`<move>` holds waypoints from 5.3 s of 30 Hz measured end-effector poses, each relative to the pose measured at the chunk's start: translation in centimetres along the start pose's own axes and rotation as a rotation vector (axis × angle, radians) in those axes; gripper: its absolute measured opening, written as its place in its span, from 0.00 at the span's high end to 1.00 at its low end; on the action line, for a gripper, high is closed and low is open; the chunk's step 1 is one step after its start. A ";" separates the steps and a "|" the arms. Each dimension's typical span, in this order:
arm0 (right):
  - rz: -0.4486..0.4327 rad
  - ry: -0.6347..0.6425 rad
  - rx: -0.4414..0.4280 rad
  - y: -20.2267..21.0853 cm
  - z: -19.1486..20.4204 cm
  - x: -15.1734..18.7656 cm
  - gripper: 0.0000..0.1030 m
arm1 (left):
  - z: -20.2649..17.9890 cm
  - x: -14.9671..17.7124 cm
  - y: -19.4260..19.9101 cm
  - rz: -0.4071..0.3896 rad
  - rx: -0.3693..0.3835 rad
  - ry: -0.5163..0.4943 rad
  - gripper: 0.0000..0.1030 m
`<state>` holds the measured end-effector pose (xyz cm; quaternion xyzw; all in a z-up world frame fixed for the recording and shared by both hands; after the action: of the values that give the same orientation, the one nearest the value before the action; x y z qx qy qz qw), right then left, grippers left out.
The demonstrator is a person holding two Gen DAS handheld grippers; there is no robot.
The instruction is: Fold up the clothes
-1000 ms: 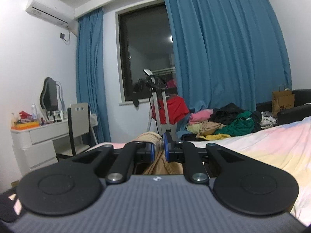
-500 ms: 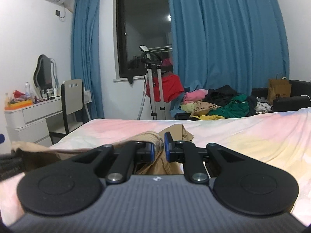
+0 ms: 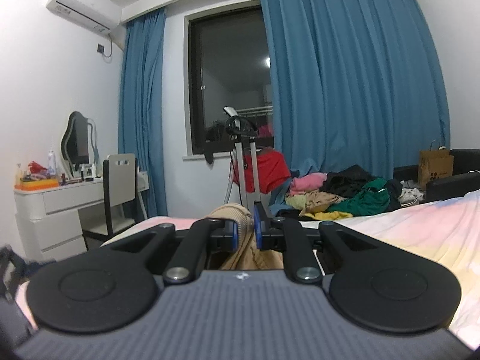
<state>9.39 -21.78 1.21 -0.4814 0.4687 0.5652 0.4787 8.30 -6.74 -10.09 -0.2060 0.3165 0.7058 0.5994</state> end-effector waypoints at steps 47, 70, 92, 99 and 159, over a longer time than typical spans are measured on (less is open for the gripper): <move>0.091 -0.182 0.239 1.4 -4.1 -6.5 0.20 | 18.7 -5.4 2.6 -0.130 -0.274 0.780 0.08; -0.242 -0.087 0.020 13.7 -3.8 -42.3 0.19 | 45.6 -31.2 16.4 -0.479 -0.316 0.654 0.01; 0.052 -0.087 0.076 -10.0 -6.9 -25.0 0.19 | 35.1 -21.3 -12.3 -0.096 -0.035 0.750 0.00; 0.281 -0.104 0.145 -28.8 -10.8 -11.6 0.19 | 25.2 -14.4 -33.3 0.171 0.048 0.748 0.01; 0.404 -0.375 0.004 -5.4 -7.6 5.2 0.19 | 14.9 10.8 -17.4 0.502 0.264 1.220 0.14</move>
<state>15.03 -28.28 -5.06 -0.2645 0.4595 0.7275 0.4356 24.47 12.73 -10.11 -0.4132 0.7202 0.5364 0.1511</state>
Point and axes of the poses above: each gripper's, at about its wrist camera, not at the fingertips, and y roughly against the way its jaws point, z to its left, x to its underside, the point moved 5 cm from there along -y, roughly the way its jaws point, and after that the axes turned 3 degrees about z, right-handed, at the moved point
